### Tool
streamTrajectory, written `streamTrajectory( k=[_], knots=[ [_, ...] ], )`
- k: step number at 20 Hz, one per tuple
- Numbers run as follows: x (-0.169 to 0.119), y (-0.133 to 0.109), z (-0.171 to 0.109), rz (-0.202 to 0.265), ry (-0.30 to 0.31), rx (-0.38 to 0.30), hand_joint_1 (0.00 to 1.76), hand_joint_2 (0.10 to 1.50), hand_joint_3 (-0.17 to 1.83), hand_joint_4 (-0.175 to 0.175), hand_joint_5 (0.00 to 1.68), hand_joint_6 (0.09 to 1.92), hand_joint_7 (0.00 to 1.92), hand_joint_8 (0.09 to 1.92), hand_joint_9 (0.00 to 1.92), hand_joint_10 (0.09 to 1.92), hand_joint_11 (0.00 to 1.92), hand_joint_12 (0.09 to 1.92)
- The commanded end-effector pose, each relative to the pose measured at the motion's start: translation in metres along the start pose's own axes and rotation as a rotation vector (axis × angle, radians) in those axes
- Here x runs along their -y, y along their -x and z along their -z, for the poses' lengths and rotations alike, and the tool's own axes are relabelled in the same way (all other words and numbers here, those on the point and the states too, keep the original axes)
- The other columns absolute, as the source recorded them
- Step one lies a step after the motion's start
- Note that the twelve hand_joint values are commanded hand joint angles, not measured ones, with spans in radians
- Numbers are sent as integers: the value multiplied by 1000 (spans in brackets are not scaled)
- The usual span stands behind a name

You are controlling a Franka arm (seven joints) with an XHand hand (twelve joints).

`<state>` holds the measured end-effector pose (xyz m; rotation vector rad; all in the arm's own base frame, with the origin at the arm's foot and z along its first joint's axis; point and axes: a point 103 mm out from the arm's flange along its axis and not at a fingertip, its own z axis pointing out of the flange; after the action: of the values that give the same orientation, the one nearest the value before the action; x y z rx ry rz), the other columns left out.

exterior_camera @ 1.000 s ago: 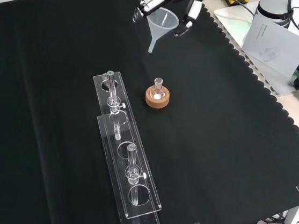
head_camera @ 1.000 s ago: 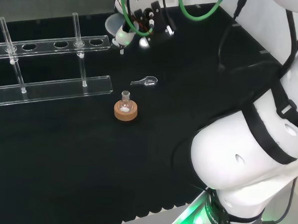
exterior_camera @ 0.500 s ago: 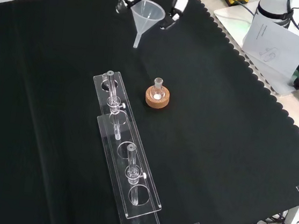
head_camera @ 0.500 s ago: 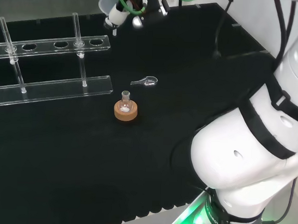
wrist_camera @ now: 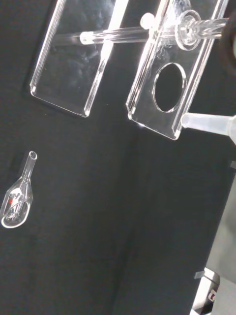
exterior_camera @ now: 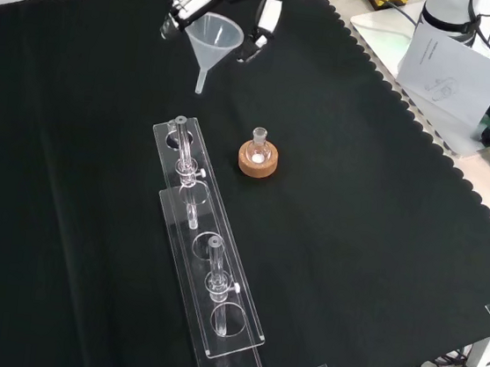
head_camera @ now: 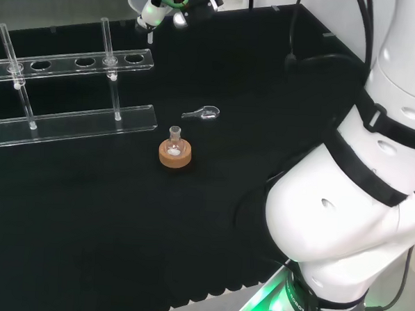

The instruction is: Put the funnel back on the funnel stand.

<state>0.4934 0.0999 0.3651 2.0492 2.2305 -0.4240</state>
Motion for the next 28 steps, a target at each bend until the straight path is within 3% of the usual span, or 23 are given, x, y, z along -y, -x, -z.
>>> streamTrajectory(
  k=[1,13,28],
  knots=[
    [-33,-4,-11,46,-25,-1,751,815,501,-62,523,87,532,733,928,556,503,1309],
    [-55,-20,-21,83,-44,11,749,815,501,-61,531,87,533,733,928,557,505,1309],
    [-64,-24,-37,90,-70,11,749,816,501,-59,549,87,535,732,930,557,507,1308]
  ],
)
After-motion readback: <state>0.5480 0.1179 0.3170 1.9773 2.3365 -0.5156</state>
